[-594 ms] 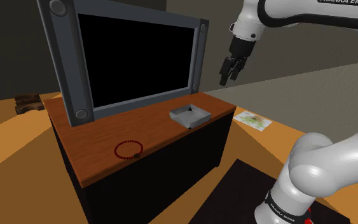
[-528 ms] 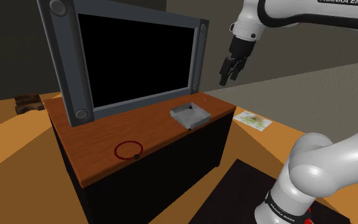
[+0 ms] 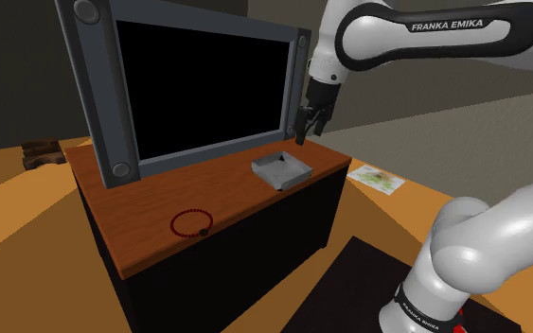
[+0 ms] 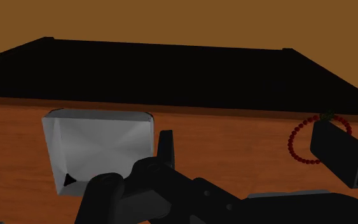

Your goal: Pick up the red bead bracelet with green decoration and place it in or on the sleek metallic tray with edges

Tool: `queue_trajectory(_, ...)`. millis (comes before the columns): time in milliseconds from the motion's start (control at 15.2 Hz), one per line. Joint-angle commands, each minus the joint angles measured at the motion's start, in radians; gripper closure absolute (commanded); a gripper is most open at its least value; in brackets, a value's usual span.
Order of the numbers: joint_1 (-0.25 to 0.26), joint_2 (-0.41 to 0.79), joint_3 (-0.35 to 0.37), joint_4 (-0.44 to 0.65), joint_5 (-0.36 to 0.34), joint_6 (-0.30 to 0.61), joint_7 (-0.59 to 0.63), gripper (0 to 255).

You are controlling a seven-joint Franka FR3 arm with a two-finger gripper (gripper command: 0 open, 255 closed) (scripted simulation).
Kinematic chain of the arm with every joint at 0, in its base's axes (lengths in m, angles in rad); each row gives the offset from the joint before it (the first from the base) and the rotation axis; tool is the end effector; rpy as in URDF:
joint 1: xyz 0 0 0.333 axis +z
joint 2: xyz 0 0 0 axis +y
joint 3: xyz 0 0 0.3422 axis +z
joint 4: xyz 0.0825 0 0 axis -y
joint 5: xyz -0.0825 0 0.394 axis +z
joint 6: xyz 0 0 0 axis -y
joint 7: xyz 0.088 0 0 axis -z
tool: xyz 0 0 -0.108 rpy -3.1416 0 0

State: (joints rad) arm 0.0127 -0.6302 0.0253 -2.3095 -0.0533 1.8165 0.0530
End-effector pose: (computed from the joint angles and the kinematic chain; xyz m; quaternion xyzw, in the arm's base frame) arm 0.3674 0.0118 0.6026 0.9971 -0.0047 0.0698 0.0307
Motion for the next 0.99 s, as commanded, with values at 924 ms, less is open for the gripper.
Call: queue_trajectory(924, 0.045, 0.530, 0.120, 0.152, 0.016, 0.298, 0.179, 0)
